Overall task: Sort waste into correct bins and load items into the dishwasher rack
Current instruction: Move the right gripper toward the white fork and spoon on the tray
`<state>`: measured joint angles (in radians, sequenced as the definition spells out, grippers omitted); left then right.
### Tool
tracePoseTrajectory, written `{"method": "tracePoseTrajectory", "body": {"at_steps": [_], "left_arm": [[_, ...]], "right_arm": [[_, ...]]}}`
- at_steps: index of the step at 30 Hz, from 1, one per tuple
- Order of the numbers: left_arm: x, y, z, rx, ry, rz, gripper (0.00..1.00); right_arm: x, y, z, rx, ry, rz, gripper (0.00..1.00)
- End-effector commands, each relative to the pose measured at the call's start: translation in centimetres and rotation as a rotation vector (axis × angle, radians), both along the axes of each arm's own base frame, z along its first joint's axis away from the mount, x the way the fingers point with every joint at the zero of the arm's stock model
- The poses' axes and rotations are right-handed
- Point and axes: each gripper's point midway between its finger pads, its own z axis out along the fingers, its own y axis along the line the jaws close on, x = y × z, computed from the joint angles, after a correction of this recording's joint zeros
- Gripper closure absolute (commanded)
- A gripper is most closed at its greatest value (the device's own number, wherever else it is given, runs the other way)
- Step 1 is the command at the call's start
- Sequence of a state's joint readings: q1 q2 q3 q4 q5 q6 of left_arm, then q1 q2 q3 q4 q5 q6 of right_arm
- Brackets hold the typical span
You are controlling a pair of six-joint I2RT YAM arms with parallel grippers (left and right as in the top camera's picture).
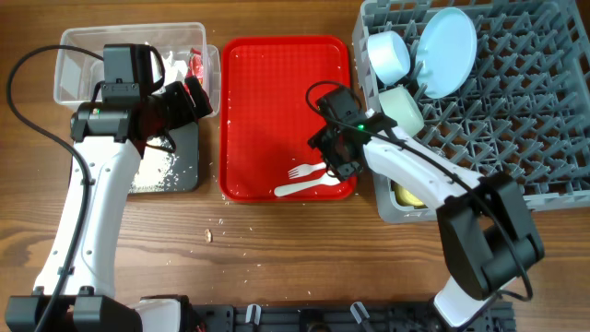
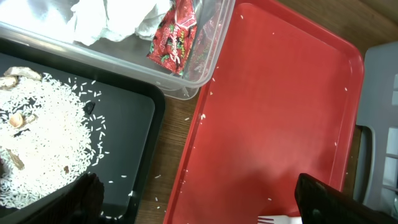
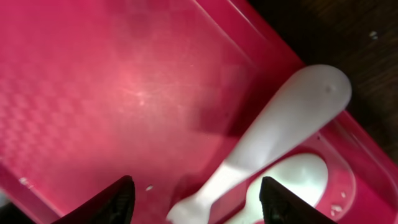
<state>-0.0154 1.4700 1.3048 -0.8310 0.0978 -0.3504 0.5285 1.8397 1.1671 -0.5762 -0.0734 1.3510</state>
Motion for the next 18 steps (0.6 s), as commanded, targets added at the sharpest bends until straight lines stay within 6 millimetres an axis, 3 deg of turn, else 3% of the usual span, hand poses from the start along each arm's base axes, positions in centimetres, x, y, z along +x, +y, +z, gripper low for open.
{"method": "tracePoseTrajectory", "body": {"at_steps": [1,5,11,12,14,18], "left_arm": [[0.2,0.3,0.1,0.004,-0.002,0.011,0.00],[0.2,0.3,0.1,0.004,-0.002,0.011,0.00],[0.2,0.3,0.1,0.004,-0.002,0.011,0.00],[0.2,0.3,0.1,0.004,-0.003,0.010,0.00],[0.2,0.3,0.1,0.004,-0.002,0.010,0.00],[0.2,0.3,0.1,0.004,-0.003,0.010,0.00]], "right_arm": [[-0.2,0.2,-0.9,0.003,0.023,-0.011,0.35],[-0.6,0.6,-1.1,0.033,0.050,-0.029,0.34],[-1.0,2.0,-3.3,0.078,0.106,-0.019,0.38],[-0.9,2.1,-3.3,0.080,0.104,-0.018,0.44],[-0.9,2.1,-3.2,0.081,0.101,-0.015,0.67],[-0.3,2.8,-2.9,0.100,0.061,0.045,0.96]]}}
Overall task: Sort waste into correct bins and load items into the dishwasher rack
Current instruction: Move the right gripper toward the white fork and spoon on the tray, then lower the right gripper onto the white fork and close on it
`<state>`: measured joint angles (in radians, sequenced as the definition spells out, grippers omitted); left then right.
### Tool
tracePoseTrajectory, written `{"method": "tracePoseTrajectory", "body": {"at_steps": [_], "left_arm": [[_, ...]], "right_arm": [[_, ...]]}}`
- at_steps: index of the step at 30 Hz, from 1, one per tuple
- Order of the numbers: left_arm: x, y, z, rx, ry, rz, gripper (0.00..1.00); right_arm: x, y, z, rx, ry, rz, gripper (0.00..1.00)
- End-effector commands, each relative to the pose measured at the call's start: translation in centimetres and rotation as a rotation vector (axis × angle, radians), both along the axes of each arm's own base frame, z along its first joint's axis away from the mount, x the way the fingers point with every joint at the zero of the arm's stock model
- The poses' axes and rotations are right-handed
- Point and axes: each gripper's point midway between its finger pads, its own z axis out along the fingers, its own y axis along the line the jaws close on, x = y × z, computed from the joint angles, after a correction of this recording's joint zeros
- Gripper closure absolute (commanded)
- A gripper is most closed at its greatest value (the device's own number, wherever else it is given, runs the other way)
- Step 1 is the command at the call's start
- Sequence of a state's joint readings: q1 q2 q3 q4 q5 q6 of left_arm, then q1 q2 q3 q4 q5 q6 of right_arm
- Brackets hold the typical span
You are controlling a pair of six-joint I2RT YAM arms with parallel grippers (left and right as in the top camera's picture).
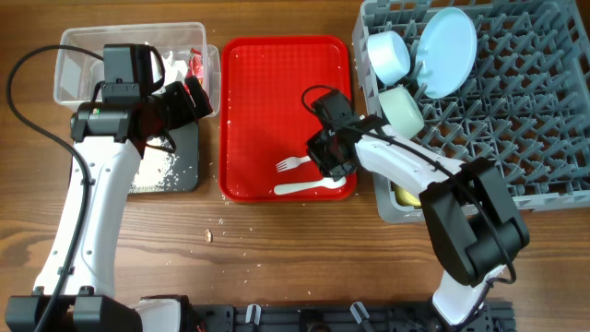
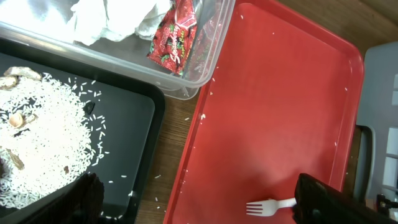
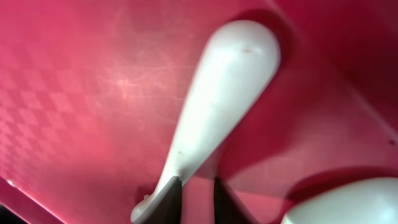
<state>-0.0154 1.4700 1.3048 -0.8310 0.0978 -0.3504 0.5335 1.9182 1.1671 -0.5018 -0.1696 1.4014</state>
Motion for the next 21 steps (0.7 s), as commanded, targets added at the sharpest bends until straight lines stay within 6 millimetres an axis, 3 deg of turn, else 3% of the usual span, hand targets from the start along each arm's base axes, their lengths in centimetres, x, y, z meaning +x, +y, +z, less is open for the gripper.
{"method": "tracePoseTrajectory", "body": {"at_steps": [1,7,13,14,15,16,18,20,21], "left_arm": [[0.2,0.3,0.1,0.004,-0.002,0.011,0.00],[0.2,0.3,0.1,0.004,-0.002,0.010,0.00],[0.2,0.3,0.1,0.004,-0.002,0.011,0.00],[0.2,0.3,0.1,0.004,-0.002,0.011,0.00],[0.2,0.3,0.1,0.004,-0.002,0.011,0.00],[0.2,0.3,0.1,0.004,-0.002,0.011,0.00],[0.2,0.3,0.1,0.004,-0.002,0.011,0.00],[0.2,0.3,0.1,0.004,-0.003,0.011,0.00],[0.2,0.3,0.1,0.004,-0.002,0.010,0.00]], "right_arm": [[0.1,1.0,-0.6,0.023,-0.021,0.079,0.96],[1.5,4.0,1.2,0.132,-0.178,0.334,0.96],[2.5,5.1,4.1,0.118,-0.300,0.546,0.93],[2.6,5.0,4.8,0.095,-0.324,0.604,0.78],[2.5,4.8,5.3,0.066,-0.332,0.650,0.51],[2.4,4.4,5.6,0.044,-0.317,0.664,0.42],[1.7,4.3,6.0,0.051,-0.268,0.661,0.33],[0.9,4.8,6.0,0.094,-0.225,0.626,0.34],[0.4,4.8,5.8,0.098,-0.190,0.592,0.40]]}}
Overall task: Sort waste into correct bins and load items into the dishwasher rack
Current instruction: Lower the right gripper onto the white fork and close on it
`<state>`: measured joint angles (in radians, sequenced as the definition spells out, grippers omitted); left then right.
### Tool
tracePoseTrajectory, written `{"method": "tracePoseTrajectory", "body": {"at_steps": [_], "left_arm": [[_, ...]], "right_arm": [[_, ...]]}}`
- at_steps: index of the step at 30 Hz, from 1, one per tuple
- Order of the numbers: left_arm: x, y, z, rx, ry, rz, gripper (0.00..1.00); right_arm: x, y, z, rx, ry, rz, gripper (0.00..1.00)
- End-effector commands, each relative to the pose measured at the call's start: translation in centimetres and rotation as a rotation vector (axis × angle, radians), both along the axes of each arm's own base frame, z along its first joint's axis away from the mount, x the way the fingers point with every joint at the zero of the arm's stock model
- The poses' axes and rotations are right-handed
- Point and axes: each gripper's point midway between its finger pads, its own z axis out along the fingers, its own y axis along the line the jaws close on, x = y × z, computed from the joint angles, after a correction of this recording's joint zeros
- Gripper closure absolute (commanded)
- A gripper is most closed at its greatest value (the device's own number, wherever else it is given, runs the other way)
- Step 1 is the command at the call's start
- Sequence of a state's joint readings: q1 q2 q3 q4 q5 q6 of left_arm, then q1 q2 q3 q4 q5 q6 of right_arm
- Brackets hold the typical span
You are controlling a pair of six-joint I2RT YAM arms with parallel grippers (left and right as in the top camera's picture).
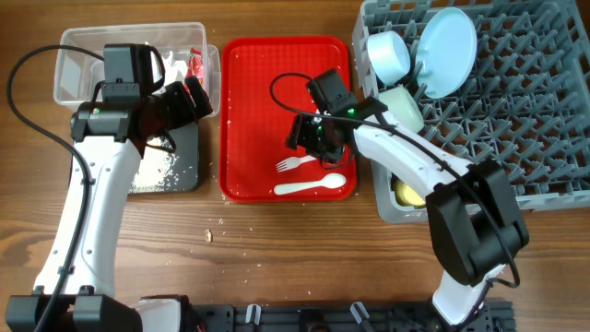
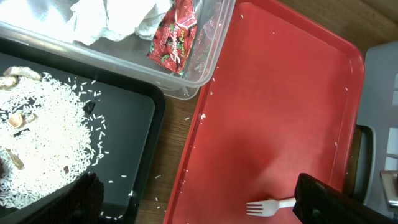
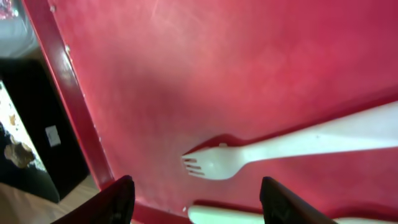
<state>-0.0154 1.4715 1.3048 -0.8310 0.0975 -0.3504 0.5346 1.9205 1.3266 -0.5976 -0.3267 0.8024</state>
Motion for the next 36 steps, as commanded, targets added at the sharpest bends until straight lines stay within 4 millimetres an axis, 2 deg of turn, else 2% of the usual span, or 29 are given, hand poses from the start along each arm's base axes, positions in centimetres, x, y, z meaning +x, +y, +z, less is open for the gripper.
{"method": "tracePoseTrajectory", "body": {"at_steps": [1,4,6,9,13,17,20,25,29,36], "left_arm": [[0.2,0.3,0.2,0.004,-0.004,0.010,0.00],[0.2,0.3,0.2,0.004,-0.004,0.010,0.00],[0.2,0.3,0.2,0.004,-0.004,0.010,0.00],[0.2,0.3,0.2,0.004,-0.004,0.010,0.00],[0.2,0.3,0.2,0.004,-0.004,0.010,0.00],[0.2,0.3,0.2,0.004,-0.004,0.010,0.00],[0.2,0.3,0.2,0.004,-0.004,0.010,0.00],[0.2,0.3,0.2,0.004,-0.004,0.010,0.00],[0.2,0.3,0.2,0.004,-0.004,0.010,0.00],[0.2,0.3,0.2,0.004,-0.004,0.010,0.00]], "right_arm": [[-1.0,1.2,1.0,0.028,0.034,-0.006,0.45],[-2.0,0.5,-0.6,-0.060,0.067,-0.102,0.49],[-2.7,1.0,-1.5,-0.086,0.084,-0.123,0.50],[-3.1,1.9,-2.2,-0.089,0.091,-0.121,0.50],[-3.4,1.6,-2.7,-0.105,0.111,-0.135,0.51],[-3.3,0.5,-3.5,-0.154,0.144,-0.262,0.51],[-3.0,1.0,-4.8,-0.152,0.162,-0.335,0.51],[-2.3,1.6,-6.0,-0.138,0.159,-0.350,0.51],[-2.2,1.7,-6.3,-0.135,0.156,-0.350,0.80],[-2.1,2.1,-6.1,-0.117,0.147,-0.324,0.89]]}}
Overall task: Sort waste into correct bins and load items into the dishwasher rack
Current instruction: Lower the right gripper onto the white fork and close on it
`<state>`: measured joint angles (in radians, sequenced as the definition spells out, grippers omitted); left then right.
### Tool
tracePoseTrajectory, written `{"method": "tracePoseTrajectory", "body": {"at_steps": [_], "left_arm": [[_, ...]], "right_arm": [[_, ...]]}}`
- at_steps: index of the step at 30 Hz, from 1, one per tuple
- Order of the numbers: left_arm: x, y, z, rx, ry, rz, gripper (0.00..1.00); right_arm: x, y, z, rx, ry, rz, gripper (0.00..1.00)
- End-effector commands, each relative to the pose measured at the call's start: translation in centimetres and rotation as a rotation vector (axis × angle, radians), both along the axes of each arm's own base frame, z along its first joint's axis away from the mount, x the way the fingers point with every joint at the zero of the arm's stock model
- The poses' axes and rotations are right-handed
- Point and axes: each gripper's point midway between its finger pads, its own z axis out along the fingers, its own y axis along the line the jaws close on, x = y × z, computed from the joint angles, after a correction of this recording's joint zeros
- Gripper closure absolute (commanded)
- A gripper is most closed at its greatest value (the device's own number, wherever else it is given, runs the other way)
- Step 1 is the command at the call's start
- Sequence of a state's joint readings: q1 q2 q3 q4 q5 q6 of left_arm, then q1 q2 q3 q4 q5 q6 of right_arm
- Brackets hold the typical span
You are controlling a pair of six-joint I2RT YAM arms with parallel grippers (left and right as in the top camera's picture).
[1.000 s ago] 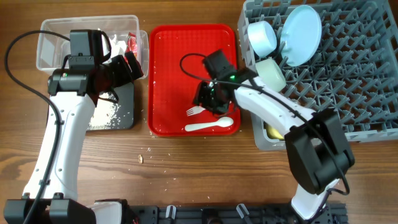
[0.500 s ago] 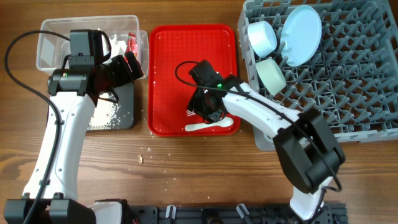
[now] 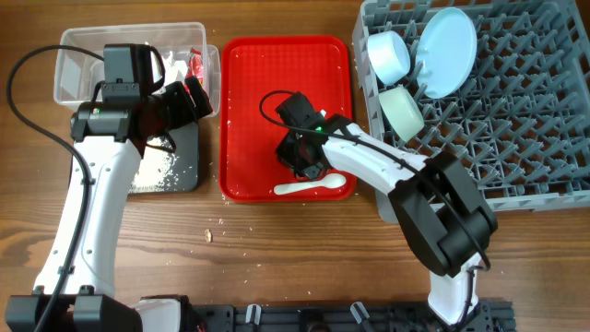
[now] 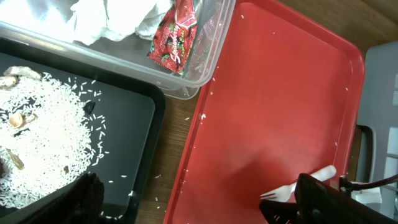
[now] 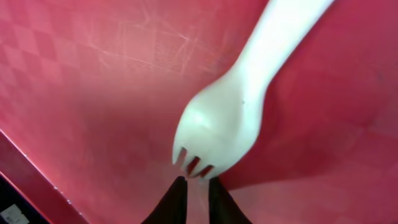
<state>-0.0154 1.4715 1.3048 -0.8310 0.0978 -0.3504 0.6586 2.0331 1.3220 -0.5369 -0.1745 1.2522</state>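
A white plastic fork (image 5: 224, 121) lies on the red tray (image 3: 277, 83); in the left wrist view the fork (image 4: 305, 180) slants, handle up to the right. My right gripper (image 3: 304, 164) is low over it, and its fingertips (image 5: 179, 186) are drawn close together at the tines. A white spoon (image 3: 309, 187) lies along the tray's near rim. My left gripper (image 3: 189, 97) hangs open and empty (image 4: 199, 210) over the gap between black tray and clear bin.
A clear bin (image 3: 78, 65) holds crumpled paper and a red wrapper (image 4: 174, 37). A black tray (image 4: 124, 106) carries spilled rice. The grey dish rack (image 3: 516, 111) at the right holds a plate (image 3: 447, 39), a cup (image 3: 389, 55) and a bowl (image 3: 403, 109).
My right gripper stood wide open above the fork; now it is lower and to the left, shut at the fork's tines. The fork has turned, handle now up to the right. The left arm is unchanged.
The right gripper was open over the fork and spoon lying together at the tray's near rim. Then it was shut on the fork, which lay apart from the spoon. Then it was open higher up, and now it is shut at the tines. The left arm stayed still.
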Motion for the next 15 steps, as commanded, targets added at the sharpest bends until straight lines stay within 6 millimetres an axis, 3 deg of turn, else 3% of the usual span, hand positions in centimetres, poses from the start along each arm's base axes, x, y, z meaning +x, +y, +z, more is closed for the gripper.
{"method": "tracePoseTrajectory", "body": {"at_steps": [1,4,8,11,14,15], "left_arm": [[0.2,0.3,0.2,0.004,-0.004,0.010,0.00],[0.2,0.3,0.2,0.004,-0.004,0.010,0.00],[0.2,0.3,0.2,0.004,-0.004,0.011,0.00],[0.2,0.3,0.2,0.004,-0.004,0.010,0.00],[0.2,0.3,0.2,0.004,-0.004,0.011,0.00],[0.2,0.3,0.2,0.004,-0.004,0.010,0.00]], "right_arm": [[-0.4,0.0,-1.1,-0.017,0.009,0.026,0.93],[-0.3,0.5,-0.9,0.005,-0.004,0.068,0.95],[0.6,1.8,1.3,0.042,-0.092,0.237,0.89],[1.9,1.0,3.6,-0.036,-0.179,0.301,0.79],[3.1,-0.9,6.4,-0.191,-0.274,0.448,0.46],[3.5,-1.7,7.7,-0.247,-0.300,0.531,0.29]]}}
